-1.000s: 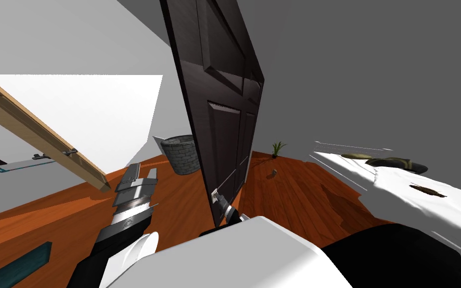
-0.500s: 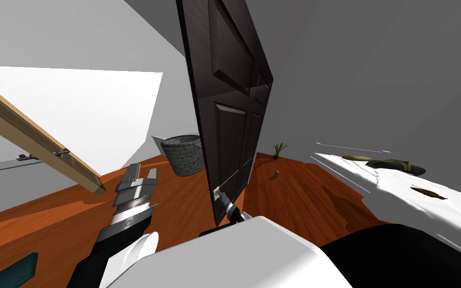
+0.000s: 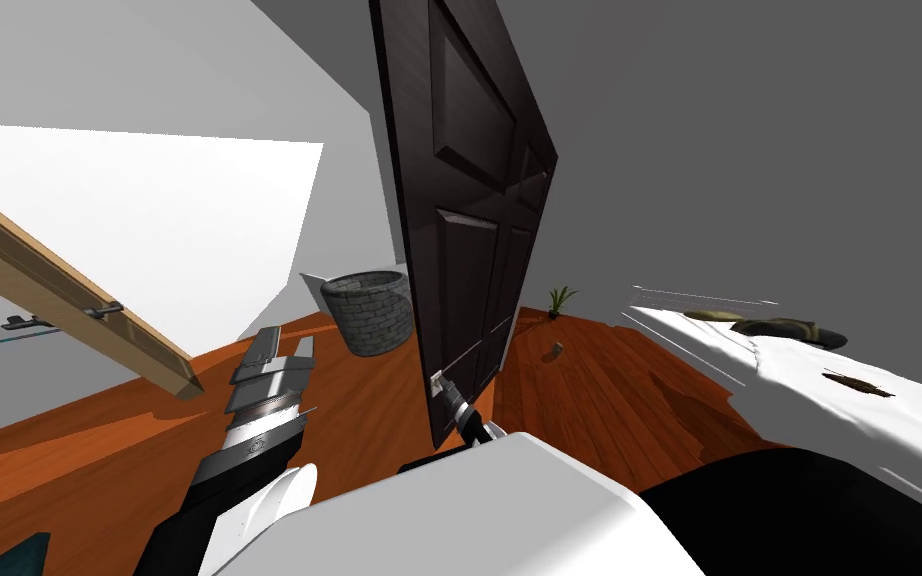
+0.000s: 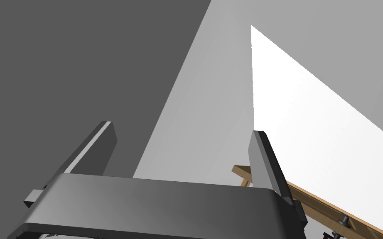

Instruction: Push the door open

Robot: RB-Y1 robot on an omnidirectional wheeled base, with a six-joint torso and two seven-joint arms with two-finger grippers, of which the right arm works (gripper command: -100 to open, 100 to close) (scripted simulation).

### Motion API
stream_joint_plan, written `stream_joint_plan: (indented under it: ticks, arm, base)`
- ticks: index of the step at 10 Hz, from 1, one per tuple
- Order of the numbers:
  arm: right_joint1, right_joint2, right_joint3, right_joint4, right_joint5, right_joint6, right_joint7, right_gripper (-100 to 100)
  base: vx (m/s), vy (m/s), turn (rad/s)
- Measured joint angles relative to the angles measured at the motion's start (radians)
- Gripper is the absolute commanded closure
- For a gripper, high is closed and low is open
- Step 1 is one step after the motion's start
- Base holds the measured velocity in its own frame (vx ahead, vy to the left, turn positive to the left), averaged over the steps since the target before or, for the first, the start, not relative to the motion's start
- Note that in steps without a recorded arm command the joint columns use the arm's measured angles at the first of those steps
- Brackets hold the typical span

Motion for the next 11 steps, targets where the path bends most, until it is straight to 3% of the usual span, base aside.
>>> stream_joint_plan:
  ticks: [3, 4, 8, 11]
  arm:
    - [0.002, -0.012, -0.035, -0.013, -0.010, 0.012, 0.005, 100]
    - [0.013, -0.014, -0.050, -0.032, -0.013, 0.021, 0.013, -100]
    - [0.020, -0.015, -0.038, -0.050, -0.014, 0.029, 0.005, -100]
    - [0.026, -0.005, -0.028, -0.063, -0.015, 0.036, -0.002, -100]
  base:
    - [0.119, 0.107, -0.071]
    - [-0.061, 0.011, -0.055]
    - [-0.224, -0.072, -0.022]
    - [-0.211, -0.057, -0.020]
